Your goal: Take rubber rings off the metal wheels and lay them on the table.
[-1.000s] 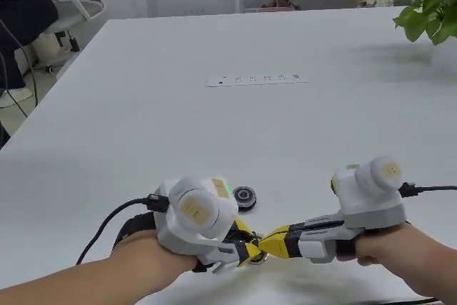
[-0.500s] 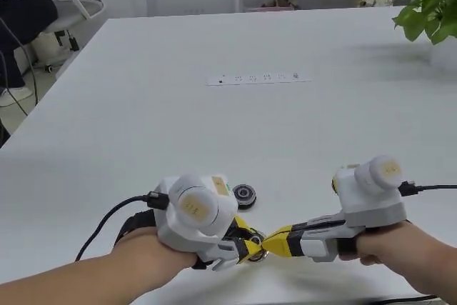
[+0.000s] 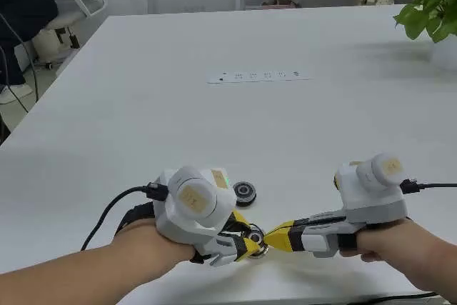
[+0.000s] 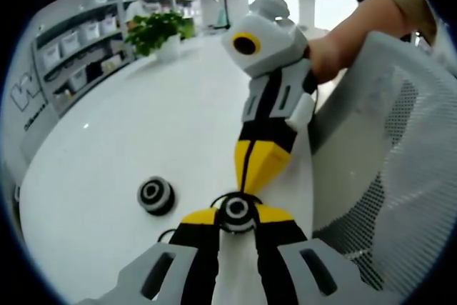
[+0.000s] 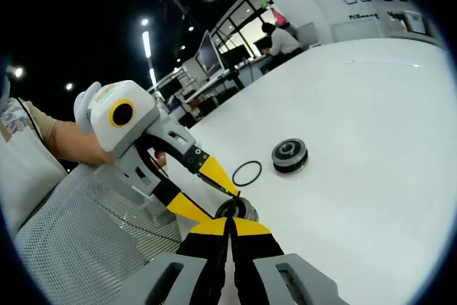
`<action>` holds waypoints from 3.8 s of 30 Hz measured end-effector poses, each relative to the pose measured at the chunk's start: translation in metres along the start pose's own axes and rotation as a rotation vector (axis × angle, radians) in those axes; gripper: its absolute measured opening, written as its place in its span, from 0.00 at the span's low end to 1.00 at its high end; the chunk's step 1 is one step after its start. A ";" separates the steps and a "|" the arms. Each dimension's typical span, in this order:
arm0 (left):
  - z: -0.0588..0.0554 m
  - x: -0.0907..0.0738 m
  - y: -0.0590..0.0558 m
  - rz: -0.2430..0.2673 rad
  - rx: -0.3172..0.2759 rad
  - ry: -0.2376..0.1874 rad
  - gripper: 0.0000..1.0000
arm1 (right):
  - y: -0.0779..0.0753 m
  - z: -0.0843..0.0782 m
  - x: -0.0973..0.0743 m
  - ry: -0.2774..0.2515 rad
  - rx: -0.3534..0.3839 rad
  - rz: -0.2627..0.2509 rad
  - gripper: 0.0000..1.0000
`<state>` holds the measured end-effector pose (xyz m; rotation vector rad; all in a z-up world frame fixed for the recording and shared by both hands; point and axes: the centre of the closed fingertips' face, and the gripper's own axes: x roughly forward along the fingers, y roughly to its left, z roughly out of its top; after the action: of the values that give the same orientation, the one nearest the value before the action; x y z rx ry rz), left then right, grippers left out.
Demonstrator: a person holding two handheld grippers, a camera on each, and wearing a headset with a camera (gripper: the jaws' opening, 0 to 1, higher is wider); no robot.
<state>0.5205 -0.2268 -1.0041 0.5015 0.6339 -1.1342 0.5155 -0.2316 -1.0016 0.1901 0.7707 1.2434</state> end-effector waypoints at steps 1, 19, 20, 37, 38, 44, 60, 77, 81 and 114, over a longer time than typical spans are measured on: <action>0.001 -0.002 0.000 -0.002 0.001 -0.001 0.19 | 0.000 0.000 0.000 -0.001 0.001 0.000 0.00; 0.009 -0.044 -0.001 -0.008 -0.061 -0.061 0.34 | 0.005 0.004 -0.003 -0.006 0.007 0.017 0.00; 0.009 -0.045 -0.001 -0.007 -0.063 -0.063 0.35 | 0.006 0.005 -0.003 -0.006 0.006 0.019 0.00; 0.006 -0.090 0.017 0.077 -0.097 -0.113 0.46 | 0.015 0.016 -0.004 -0.012 -0.005 0.044 0.00; 0.007 -0.092 0.019 0.090 -0.095 -0.118 0.47 | 0.016 0.017 -0.004 -0.011 -0.006 0.044 0.00; 0.007 -0.105 0.024 0.114 -0.103 -0.134 0.51 | 0.016 0.031 -0.003 -0.023 -0.023 0.046 0.00; -0.004 -0.128 0.034 0.174 -0.132 -0.150 0.62 | 0.016 0.059 0.026 -0.012 -0.053 0.060 0.00; -0.016 -0.145 0.041 0.221 -0.182 -0.163 0.63 | 0.008 0.056 0.057 0.030 0.000 0.056 0.00; -0.017 -0.146 0.042 0.222 -0.189 -0.168 0.64 | 0.003 0.052 0.061 0.044 0.010 0.046 0.00; -0.021 -0.142 0.045 0.208 -0.220 -0.161 0.62 | -0.023 0.044 0.056 0.057 0.018 -0.075 0.12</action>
<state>0.5178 -0.1024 -0.9193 0.2768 0.5448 -0.8858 0.5666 -0.1772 -1.0052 0.1394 0.8316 1.1758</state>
